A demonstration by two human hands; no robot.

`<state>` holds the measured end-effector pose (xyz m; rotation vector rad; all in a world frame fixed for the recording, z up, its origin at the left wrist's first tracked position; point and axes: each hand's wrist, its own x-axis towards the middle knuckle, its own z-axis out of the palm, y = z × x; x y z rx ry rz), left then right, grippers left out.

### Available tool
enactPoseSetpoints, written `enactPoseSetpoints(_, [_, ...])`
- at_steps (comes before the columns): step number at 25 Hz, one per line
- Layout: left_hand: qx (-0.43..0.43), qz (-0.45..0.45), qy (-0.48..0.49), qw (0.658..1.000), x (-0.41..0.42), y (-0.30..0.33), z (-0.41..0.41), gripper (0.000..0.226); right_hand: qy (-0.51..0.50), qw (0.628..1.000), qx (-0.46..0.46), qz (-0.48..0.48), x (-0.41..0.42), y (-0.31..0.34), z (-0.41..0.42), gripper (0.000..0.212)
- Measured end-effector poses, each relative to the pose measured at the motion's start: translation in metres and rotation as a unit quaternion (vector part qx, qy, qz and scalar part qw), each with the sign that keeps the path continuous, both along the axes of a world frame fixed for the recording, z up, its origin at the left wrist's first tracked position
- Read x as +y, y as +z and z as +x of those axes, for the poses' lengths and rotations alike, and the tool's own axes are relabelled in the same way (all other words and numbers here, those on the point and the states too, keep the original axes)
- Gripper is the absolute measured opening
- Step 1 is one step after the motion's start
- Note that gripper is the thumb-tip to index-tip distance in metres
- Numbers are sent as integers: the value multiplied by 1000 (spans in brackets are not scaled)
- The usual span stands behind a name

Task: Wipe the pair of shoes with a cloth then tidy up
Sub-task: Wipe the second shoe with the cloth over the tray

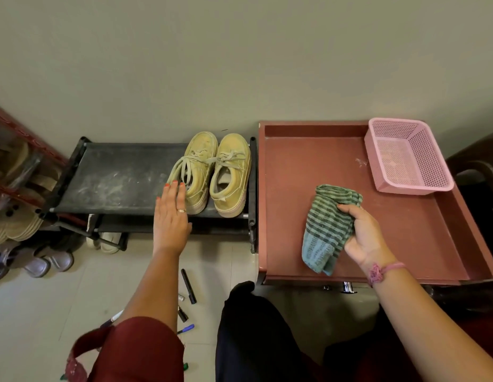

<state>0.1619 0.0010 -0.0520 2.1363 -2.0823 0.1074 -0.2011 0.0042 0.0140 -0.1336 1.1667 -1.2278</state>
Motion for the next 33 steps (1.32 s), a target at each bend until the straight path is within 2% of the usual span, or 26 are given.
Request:
enactPoseSetpoints(3, [-61, 9, -31, 998, -16, -2, 5, 108, -4, 1000, 1, 7, 2, -7, 0, 18])
enactPoseSetpoints(9, [-49, 9, -37, 998, -21, -2, 11, 84, 5, 1000, 2, 17, 2, -16, -1, 25])
enactPoseSetpoints(12, [-48, 5, -37, 998, -23, 8, 13, 72, 10, 1000, 5, 24, 2, -13, 1, 21])
enactPoseSetpoints(16, [-32, 19, -33, 999, -21, 21, 12, 72, 19, 1000, 1, 18, 6, -1, 2, 20])
enactPoseSetpoints(20, [21, 1, -29, 999, -17, 52, 11, 76, 24, 1000, -3, 5, 12, 14, -1, 28])
enactPoseSetpoints(23, [73, -13, -30, 997, -9, 96, 7, 81, 35, 999, -1, 1, 22, 27, -6, 23])
enactPoseSetpoints(28, [119, -75, -106, 984, 21, 168, -10, 85, 39, 999, 4, -4, 41, 47, -16, 20])
enactPoseSetpoints(33, [183, -59, -168, 967, 59, 211, -51, 87, 36, 999, -6, -12, 60, 64, -31, 22])
